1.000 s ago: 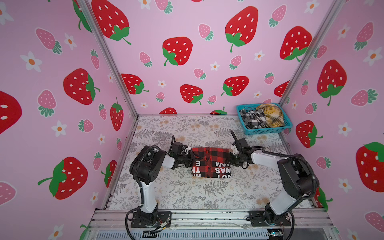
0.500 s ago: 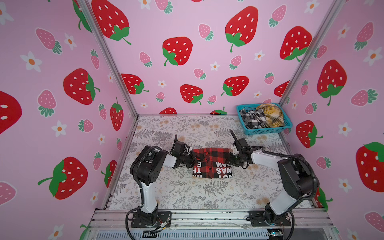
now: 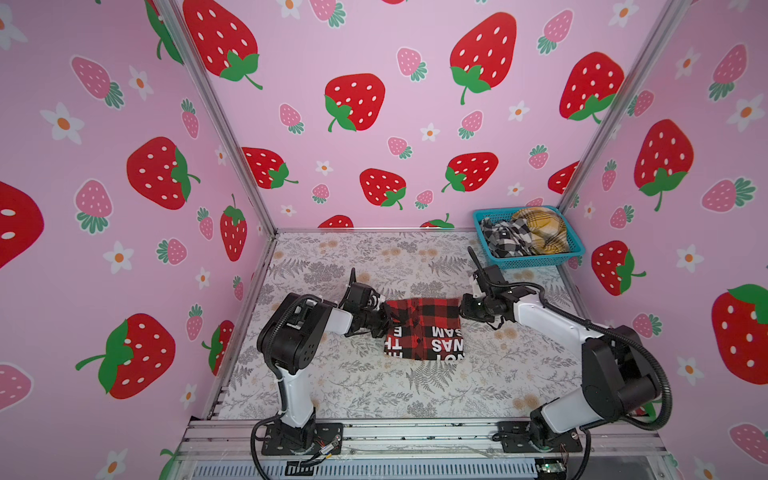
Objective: Fold and stack the long sleeve shirts
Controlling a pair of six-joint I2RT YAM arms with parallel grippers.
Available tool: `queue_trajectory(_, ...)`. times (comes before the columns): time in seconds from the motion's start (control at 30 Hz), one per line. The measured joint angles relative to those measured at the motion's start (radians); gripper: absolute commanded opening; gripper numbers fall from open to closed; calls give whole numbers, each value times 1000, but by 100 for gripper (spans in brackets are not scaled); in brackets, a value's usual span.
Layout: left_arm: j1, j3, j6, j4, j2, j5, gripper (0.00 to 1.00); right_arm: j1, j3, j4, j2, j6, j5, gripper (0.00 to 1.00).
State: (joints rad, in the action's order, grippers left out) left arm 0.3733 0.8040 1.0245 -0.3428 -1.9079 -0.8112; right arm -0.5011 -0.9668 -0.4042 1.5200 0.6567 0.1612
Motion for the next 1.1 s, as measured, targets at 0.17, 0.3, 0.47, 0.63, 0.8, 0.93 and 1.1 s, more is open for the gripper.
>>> queue_trajectory(0.17,0,17,-27,43,4,7,0,0,-2,-31,-1,0,-19,29)
queue_trajectory(0.3,1,22,-43,71,11,13,0,0,-13,-48,-1,-2,-31,30)
queue_trajectory(0.47,2,22,-62,98,22,19,0,0,-26,-64,-8,-4,-42,33)
queue_trajectory(0.63,2,24,-81,131,37,29,0,0,-29,-71,-19,-4,-49,33)
queue_trajectory(0.8,3,26,-92,143,41,34,0,0,-41,-82,-20,-4,-57,33)
queue_trajectory(0.93,3,26,-105,164,54,44,0,0,-54,-87,-21,-4,-60,34)
queue_trajectory(1.1,3,42,-133,232,83,63,0,0,-68,-91,-24,-4,-63,34)
